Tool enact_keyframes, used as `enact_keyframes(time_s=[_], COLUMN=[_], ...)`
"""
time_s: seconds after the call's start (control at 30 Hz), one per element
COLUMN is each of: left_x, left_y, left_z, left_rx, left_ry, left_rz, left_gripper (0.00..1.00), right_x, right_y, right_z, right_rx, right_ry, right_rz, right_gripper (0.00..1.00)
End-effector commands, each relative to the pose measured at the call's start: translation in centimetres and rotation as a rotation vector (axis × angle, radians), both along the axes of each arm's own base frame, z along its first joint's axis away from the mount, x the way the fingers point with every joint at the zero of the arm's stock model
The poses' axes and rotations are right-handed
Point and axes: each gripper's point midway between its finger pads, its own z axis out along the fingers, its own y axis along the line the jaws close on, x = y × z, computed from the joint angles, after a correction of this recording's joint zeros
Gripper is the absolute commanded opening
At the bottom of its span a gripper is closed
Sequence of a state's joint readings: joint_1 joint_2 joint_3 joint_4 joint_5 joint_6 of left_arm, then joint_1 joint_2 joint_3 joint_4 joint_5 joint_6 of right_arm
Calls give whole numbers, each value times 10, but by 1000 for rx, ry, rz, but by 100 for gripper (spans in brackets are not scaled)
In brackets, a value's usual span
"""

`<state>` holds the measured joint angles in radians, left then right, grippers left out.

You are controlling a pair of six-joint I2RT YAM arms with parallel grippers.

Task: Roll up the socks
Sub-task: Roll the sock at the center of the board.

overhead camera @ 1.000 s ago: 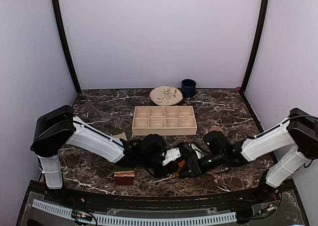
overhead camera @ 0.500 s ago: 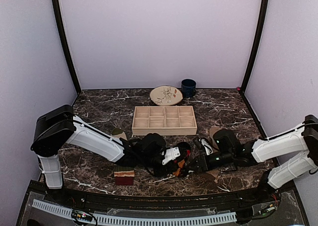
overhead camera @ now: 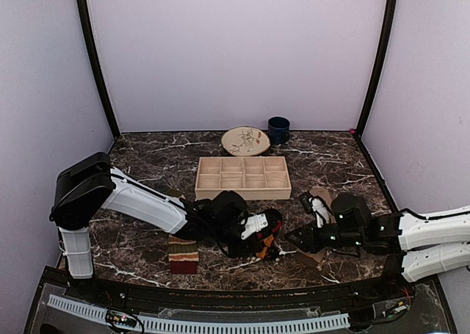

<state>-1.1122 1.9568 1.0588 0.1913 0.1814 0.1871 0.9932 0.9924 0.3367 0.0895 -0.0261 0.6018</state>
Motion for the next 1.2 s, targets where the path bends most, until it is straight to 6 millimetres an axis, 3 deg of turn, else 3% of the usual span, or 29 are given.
enact_keyframes(time_s=[0.0, 0.27, 0.5, 0.83, 1.17], left_x=[-9, -9, -10, -12, -13], left_y=[22, 22, 20, 22, 23], left_z=[-29, -26, -26, -25, -25], left_rx=[123, 102, 114, 126, 127], left_ry=[88, 161, 190, 206, 212], left_rz=[-15, -46, -70, -84, -93], left_gripper=[32, 31, 30, 30, 29], right_x=[7, -2, -20, -33, -31], right_y=[0, 14, 41, 67, 68], right_z=[0, -1, -11, -38, -57], right_rx=[-155, -353, -547, -695, -779], right_ry=[-143, -330, -490, -546, -564], right_rz=[-33, -19, 55, 177, 206], right_gripper=[37, 37, 41, 45, 54])
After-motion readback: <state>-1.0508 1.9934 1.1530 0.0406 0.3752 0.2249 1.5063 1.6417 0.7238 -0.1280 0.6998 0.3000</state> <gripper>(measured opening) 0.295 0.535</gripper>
